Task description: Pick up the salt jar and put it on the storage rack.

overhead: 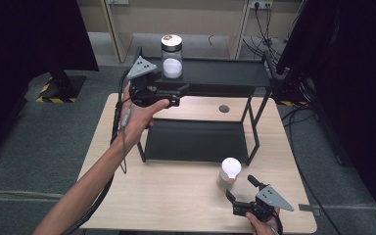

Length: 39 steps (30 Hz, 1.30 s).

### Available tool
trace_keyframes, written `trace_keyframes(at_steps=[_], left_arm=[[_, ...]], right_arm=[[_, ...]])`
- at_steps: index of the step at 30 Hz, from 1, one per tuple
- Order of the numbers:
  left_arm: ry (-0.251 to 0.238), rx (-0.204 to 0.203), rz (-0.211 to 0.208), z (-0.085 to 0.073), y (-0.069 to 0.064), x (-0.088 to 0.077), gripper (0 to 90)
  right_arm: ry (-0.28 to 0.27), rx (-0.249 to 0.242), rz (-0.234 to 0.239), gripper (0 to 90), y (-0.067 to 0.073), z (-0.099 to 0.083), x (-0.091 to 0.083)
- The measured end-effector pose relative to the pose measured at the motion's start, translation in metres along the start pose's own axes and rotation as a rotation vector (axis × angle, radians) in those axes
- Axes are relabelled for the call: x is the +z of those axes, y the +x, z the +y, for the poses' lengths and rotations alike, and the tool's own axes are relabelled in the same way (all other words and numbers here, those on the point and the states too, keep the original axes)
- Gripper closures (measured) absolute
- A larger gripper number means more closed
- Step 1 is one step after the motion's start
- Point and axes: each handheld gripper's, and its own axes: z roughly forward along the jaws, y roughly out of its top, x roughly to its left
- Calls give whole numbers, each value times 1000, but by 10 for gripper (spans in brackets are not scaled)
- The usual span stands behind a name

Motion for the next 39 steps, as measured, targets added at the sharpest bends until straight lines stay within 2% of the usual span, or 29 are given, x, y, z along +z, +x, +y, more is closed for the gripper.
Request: trace_keyframes(at_steps=[3,8,16,24,30,39], left_arm=[[-9,-3,-32,-9,-2,-4,5],[-17,19,-64,-23,-7,-9,5],[-19,5,-140,-54,-10,-10,6],[-24,24,-163,-78,-15,-13,5],[-29,50,-172,-90,-17,-16,5],[-21,56,-190,-113,-20,-18,5]], right_arm=[[2,0,1,5,0,0,0],[1,-1,1,5,0,0,0],[1,-1,1,5,1,0,1],[0,-1,2,5,1,0,1],[1,-2,3,5,1,0,1],[1,-3,3,5,1,0,1]])
